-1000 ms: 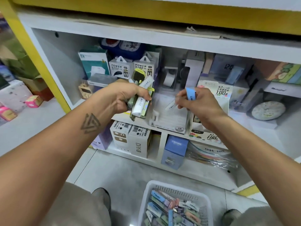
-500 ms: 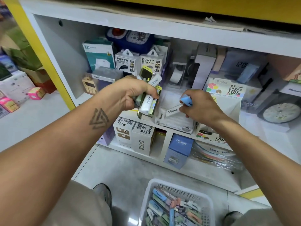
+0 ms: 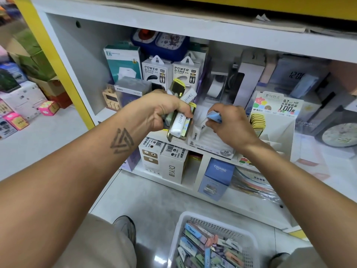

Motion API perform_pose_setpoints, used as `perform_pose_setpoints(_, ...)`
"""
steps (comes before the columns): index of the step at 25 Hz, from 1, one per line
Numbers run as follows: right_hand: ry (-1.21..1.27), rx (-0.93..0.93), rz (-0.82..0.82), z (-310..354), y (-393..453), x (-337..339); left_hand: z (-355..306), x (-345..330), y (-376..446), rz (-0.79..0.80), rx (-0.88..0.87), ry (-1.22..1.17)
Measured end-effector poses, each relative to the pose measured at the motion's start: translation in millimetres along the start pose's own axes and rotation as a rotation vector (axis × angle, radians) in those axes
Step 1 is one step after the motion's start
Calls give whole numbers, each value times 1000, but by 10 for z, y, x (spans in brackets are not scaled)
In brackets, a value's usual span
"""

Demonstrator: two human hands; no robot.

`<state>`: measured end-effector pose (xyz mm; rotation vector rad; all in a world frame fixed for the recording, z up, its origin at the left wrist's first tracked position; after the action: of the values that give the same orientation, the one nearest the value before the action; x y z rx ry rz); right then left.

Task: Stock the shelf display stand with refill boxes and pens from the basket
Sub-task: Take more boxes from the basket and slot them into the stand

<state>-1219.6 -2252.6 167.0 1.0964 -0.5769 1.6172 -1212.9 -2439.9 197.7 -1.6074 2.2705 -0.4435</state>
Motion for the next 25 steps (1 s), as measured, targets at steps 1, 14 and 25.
perform_pose_setpoints(1,-3,2,10,5,5,-12,4,8,-16,-7,1,5)
perform_pose_setpoints(14,0,-98,163,34,-21,6,-17,-32,-62,-12,-37,5)
perform_pose_setpoints(25,951,-360,88,-199,-235,321,13,-241,41,45,-5,12)
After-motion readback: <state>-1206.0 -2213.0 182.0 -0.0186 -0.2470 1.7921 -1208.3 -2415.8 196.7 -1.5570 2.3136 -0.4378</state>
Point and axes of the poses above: each hand's wrist, its own y-axis towards the middle knuckle, its own x-axis out of the back of the hand, z = x × y, the point moved 4 cm from there along y, towards the middle knuckle, and after that the axes turned 14 degrees about z, right-handed, at the moved point
